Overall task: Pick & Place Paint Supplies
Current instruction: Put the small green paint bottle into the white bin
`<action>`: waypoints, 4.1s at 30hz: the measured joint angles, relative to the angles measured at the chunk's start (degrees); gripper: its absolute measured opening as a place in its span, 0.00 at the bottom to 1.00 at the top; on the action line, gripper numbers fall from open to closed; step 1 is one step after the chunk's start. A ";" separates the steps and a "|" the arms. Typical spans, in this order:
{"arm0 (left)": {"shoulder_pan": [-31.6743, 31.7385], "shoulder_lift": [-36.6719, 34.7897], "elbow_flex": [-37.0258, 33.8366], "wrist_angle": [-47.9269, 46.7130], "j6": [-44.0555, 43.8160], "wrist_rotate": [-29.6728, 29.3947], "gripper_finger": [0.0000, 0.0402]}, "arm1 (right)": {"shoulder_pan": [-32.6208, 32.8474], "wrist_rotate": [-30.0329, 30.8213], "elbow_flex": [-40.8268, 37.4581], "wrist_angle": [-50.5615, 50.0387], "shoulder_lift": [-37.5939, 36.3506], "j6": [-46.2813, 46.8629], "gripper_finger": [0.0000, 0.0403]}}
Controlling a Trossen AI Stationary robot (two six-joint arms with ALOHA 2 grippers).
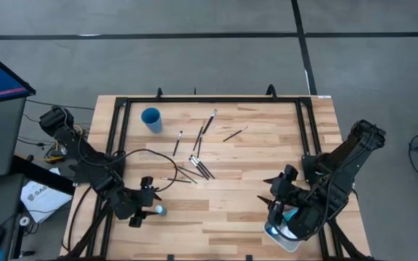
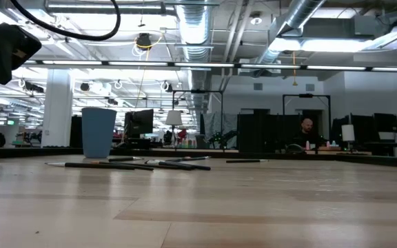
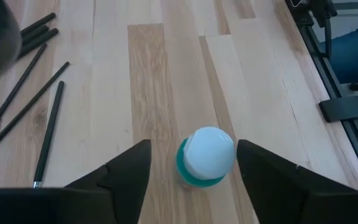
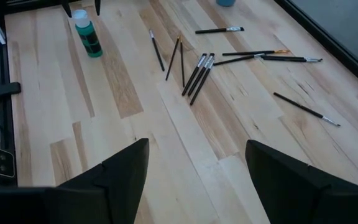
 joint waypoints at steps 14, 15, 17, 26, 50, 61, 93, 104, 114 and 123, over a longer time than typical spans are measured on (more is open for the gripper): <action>0.00 2.00 -0.02 1.60 2.80 -0.47 0.60 | -0.02 0.01 -0.02 -0.13 0.00 -0.09 0.65; 0.00 2.64 -0.02 1.85 2.76 -0.11 0.60 | -0.02 0.01 -0.02 -0.13 0.00 -0.09 0.65; -0.01 3.82 -0.04 2.01 2.68 0.02 0.61 | -0.02 0.01 -0.01 -0.16 0.00 -0.09 0.65; -0.02 5.46 -0.04 2.52 2.61 -0.30 0.56 | -0.04 0.01 -0.02 -0.17 0.00 -0.07 0.65; 3.05 5.27 -0.04 10.87 6.61 -6.59 0.29 | -3.08 0.21 -4.92 10.40 0.07 -2.61 0.65; 12.21 6.96 0.00 28.08 16.58 -3.67 0.29 | -6.51 0.10 -4.96 18.80 0.04 -15.13 0.65; 23.71 32.37 13.20 36.50 17.49 7.52 0.29 | -9.59 -2.11 -5.00 18.74 2.01 -16.04 0.65; 23.74 31.82 13.22 36.35 18.88 8.41 0.38 | -12.37 -6.99 -4.93 19.20 2.74 -16.03 0.65; 23.56 31.25 13.22 34.72 20.65 9.05 0.50 | -12.59 -7.57 -4.96 21.26 2.75 -17.09 0.65; 23.15 20.91 13.20 23.41 27.27 12.83 0.63 | -14.99 -12.87 -4.83 34.75 7.80 -35.00 0.65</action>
